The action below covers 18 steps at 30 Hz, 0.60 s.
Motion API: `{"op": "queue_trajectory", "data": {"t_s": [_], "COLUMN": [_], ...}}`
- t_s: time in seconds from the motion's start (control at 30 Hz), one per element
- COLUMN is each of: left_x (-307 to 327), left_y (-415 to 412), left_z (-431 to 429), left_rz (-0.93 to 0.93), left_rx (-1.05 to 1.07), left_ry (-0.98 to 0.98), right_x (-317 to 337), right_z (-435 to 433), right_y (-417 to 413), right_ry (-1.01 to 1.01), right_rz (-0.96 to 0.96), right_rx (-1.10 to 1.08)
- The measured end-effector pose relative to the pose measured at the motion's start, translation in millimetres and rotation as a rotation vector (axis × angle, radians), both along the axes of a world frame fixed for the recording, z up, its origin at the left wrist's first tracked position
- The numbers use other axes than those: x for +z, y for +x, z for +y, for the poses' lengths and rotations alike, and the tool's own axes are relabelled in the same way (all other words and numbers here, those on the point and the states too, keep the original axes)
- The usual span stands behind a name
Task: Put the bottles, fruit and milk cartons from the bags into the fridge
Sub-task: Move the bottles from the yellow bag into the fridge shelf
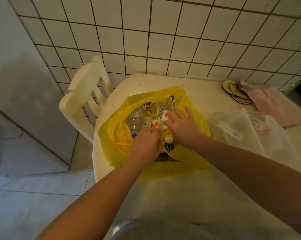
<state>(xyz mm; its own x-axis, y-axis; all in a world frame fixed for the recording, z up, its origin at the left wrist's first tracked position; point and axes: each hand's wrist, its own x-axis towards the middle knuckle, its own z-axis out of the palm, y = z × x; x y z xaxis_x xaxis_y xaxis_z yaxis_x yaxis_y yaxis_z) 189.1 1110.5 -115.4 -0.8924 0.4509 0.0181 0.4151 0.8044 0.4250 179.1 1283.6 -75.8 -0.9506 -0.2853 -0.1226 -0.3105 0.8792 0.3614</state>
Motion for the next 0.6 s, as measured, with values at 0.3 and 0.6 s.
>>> {"op": "queue_trajectory", "data": {"t_s": [0.3, 0.6], "left_x": [-7.5, 11.0], "left_y": [2.1, 45.7], "left_z": [25.2, 64.9], "left_rz": [-0.221, -0.314], "left_rx": [0.305, 0.297], "left_ry": [0.281, 0.587], "right_x": [-10.0, 6.9], "right_z": [7.5, 77.9], "right_y": [-14.3, 11.8], "right_ry": [-0.127, -0.569], "right_rz": [0.189, 0.294], "right_rx": [0.148, 0.276]}}
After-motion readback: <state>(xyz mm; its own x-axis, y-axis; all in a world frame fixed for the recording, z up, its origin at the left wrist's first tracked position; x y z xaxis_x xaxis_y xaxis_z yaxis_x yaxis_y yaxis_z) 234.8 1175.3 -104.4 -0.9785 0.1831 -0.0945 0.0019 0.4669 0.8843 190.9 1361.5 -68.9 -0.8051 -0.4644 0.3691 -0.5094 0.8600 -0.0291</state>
